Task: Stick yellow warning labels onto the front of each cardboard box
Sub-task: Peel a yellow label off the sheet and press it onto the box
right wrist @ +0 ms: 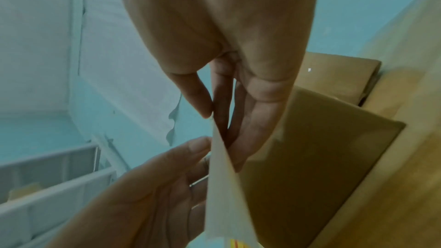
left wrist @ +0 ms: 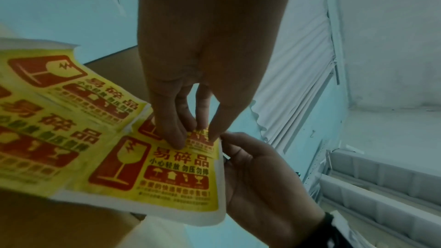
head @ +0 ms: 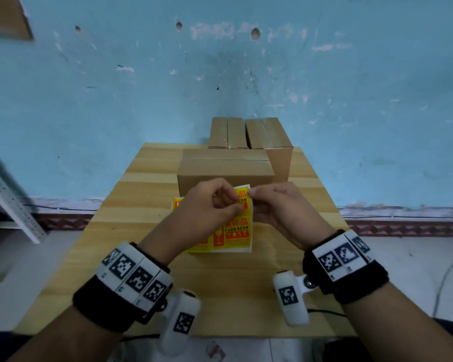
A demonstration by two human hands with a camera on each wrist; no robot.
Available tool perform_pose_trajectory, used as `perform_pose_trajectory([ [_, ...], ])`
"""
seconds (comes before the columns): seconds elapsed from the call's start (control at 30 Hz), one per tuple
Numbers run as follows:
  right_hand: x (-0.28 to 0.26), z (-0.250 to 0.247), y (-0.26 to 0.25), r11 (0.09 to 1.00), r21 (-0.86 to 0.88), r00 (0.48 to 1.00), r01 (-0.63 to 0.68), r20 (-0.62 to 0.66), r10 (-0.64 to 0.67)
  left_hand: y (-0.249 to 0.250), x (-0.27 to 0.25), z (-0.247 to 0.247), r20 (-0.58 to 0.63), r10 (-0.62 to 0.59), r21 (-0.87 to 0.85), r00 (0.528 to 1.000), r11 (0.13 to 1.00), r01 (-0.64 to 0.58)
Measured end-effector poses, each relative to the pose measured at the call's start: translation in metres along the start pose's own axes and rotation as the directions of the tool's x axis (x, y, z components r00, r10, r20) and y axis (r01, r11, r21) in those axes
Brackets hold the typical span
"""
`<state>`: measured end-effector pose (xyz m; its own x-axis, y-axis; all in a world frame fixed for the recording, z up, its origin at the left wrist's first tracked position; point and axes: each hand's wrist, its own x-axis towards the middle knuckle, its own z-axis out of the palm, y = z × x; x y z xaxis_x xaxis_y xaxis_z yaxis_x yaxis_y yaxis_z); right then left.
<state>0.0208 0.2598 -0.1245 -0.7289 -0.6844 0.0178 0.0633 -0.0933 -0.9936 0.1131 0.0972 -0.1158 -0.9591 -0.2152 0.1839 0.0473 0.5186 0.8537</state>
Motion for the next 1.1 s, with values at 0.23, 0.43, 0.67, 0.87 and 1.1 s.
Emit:
perform_pose_trajectory([
  [0.23, 0.011, 0.01, -0.002, 0.996, -0.088, 1.0, 0.027, -0.009, -0.028, -0.017, -0.009, -0.007, -0.024, -0.063, -0.17, 0.998, 0.984, 0.058],
  [0.43, 0.017, 0.019, 0.016, 0.997, -0.081, 1.0, -0.011, -0.005, 0.011, -0.023, -0.005, 0.01, -0.057, -0.119, -0.357, 0.991, 0.93, 0.091],
  [0.67, 0.019, 0.02, 0.025, 0.993, -0.114, 1.0, 0.031, 0.005, -0.031, -0.026, -0.002, 0.016, -0.108, -0.203, -0.503, 0.973, 0.856, 0.123],
  [0.87, 0.015, 0.024, 0.025, 0.98, -0.198, 0.999, 0.035, 0.005, -0.034, -0.036, -0.002, 0.014, -0.066, -0.234, -0.551, 0.97, 0.819, 0.16],
  [1.1, 0.014, 0.017, 0.018, 0.975, -0.224, 0.999, -0.009, -0.055, -0.004, -0.039, -0.004, 0.012, -0.018, -0.273, -0.633, 0.962, 0.748, 0.201],
])
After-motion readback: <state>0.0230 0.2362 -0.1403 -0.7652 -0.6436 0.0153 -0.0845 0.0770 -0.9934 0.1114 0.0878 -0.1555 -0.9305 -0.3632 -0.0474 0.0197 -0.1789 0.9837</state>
